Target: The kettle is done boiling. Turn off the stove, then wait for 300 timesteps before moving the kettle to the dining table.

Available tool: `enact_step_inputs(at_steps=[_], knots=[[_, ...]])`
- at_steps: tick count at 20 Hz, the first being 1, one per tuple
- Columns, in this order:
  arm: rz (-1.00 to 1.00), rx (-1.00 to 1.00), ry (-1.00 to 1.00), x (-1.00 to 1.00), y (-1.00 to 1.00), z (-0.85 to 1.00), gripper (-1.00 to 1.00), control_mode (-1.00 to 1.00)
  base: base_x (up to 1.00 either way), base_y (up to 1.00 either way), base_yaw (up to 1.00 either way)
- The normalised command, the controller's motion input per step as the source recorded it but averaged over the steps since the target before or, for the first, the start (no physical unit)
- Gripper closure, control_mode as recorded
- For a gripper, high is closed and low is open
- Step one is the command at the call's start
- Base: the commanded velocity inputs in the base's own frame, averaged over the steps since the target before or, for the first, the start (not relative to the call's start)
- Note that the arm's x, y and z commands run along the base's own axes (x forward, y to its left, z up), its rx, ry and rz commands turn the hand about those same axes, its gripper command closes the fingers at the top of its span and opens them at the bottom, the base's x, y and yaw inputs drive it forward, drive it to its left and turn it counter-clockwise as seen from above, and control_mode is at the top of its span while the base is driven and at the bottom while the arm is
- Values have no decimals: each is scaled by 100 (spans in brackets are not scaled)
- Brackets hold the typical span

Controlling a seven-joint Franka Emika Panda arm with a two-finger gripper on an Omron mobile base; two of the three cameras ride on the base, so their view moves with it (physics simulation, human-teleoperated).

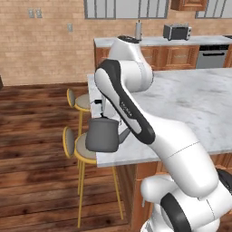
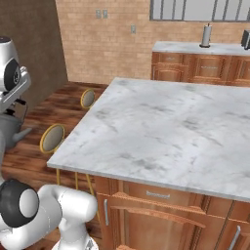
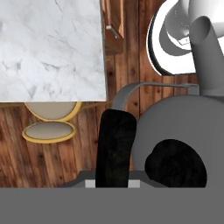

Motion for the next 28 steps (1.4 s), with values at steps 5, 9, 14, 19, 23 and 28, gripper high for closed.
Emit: enact_step_inputs(at_steps=[5, 9, 14, 19, 23, 28], knots=[[-5, 0, -8, 16, -19, -5, 100, -100, 0, 0, 0], [-3, 0, -14, 10, -5, -16, 100, -100, 0, 0, 0], [-2, -4, -10, 1, -1, -17, 100, -100, 0, 0, 0], [-10, -4, 0, 9, -10, -10, 100, -100, 0, 0, 0], [-19, -5, 0, 20, -17, -2, 100, -100, 0, 0, 0], [-23, -7, 0, 32, -15, -1, 100, -100, 0, 0, 0]])
